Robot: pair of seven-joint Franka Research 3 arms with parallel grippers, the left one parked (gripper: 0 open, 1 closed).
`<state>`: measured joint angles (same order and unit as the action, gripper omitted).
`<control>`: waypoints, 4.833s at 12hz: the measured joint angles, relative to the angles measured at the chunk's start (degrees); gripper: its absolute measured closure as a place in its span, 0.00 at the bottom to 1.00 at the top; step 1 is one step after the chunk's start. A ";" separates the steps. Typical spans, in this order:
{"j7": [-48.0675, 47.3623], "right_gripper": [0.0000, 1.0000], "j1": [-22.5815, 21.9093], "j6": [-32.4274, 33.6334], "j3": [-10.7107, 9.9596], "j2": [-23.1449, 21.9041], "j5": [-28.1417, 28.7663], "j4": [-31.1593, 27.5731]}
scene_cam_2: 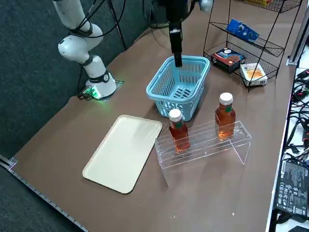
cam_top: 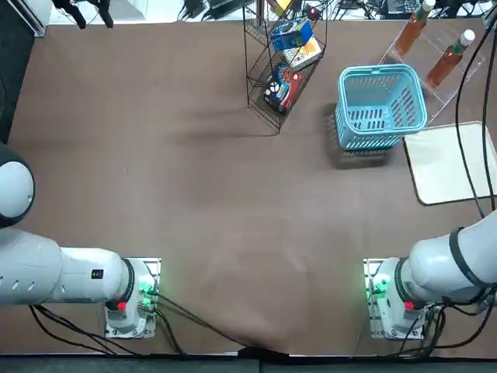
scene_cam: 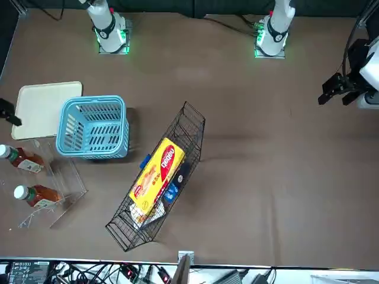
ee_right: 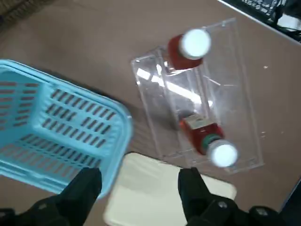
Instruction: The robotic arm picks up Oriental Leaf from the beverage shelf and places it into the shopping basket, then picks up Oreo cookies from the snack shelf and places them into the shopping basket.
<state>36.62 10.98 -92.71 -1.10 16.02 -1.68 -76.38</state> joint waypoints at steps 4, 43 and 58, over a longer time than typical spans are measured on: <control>7.65 0.00 4.77 -0.91 -0.09 6.27 0.00 6.09; 15.57 0.00 10.26 -17.77 0.78 14.88 1.63 -3.01; 17.93 0.44 10.15 -17.62 0.81 13.39 1.64 -4.61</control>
<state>54.55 21.13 -110.33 -0.30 29.42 -0.05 -80.99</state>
